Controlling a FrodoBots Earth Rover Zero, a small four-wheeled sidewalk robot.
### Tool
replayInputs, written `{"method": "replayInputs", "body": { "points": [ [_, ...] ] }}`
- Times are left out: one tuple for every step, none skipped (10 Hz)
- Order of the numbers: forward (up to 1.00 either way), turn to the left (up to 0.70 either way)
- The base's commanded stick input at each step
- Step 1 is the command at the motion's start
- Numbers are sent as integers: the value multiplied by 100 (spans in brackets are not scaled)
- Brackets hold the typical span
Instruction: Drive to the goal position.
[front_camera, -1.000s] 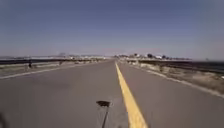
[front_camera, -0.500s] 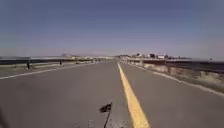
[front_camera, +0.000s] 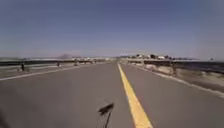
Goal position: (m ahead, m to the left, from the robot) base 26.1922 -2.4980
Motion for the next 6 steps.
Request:
{"method": "replayInputs", "body": {
  "points": [
    [100, -1],
    [100, -1],
    [100, -1],
    [100, -1],
    [100, -1],
    [100, -1]
  ]
}}
